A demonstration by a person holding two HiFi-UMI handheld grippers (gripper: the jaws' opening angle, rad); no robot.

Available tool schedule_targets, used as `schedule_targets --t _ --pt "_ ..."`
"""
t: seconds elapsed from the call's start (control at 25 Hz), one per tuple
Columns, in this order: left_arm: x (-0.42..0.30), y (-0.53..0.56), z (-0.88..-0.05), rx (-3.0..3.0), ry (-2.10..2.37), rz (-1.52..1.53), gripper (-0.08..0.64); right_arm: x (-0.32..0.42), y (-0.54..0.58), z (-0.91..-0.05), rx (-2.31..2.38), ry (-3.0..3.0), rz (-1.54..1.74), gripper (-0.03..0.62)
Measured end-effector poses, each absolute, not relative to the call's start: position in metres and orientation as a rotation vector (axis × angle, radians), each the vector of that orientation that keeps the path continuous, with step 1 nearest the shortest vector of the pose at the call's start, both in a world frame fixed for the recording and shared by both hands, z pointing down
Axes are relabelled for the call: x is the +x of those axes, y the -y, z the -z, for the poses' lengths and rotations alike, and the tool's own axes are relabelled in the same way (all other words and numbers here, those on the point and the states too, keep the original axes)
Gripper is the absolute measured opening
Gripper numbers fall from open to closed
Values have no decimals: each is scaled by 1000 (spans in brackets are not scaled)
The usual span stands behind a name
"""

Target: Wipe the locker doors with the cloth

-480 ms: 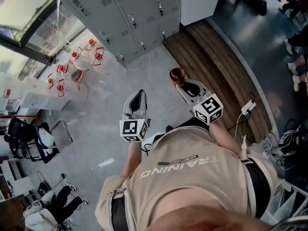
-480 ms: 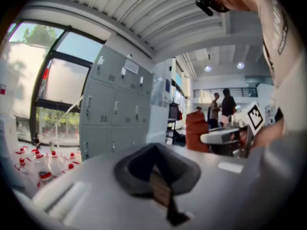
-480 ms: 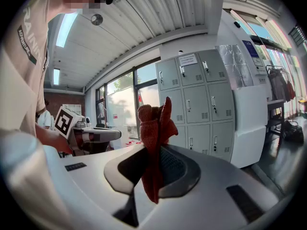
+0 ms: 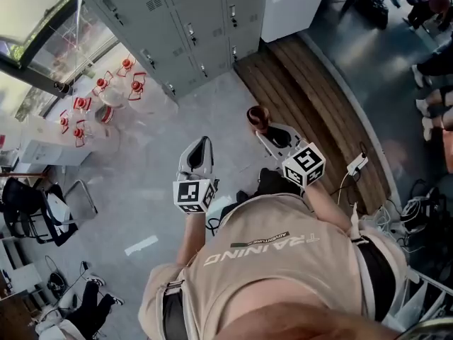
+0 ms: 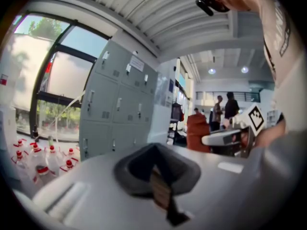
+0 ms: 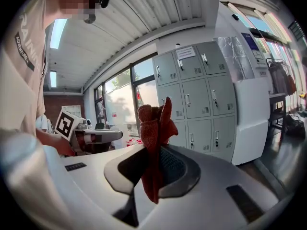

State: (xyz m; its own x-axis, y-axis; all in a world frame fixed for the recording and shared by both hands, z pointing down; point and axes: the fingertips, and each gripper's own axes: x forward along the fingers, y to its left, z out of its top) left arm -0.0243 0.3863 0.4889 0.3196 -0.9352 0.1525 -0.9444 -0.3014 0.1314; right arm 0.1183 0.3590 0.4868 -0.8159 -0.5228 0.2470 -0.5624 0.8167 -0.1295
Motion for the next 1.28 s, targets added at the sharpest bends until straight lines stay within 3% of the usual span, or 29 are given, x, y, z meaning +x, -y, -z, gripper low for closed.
schedule_targets --t 0.8,1.28 --pt "29 -197 -450 2313 1804 -117 5 165 -173 -499 711 2933 -419 52" --pt "-41 -126 -470 2252 1860 -70 5 100 -92 -512 665 2890 -411 52"
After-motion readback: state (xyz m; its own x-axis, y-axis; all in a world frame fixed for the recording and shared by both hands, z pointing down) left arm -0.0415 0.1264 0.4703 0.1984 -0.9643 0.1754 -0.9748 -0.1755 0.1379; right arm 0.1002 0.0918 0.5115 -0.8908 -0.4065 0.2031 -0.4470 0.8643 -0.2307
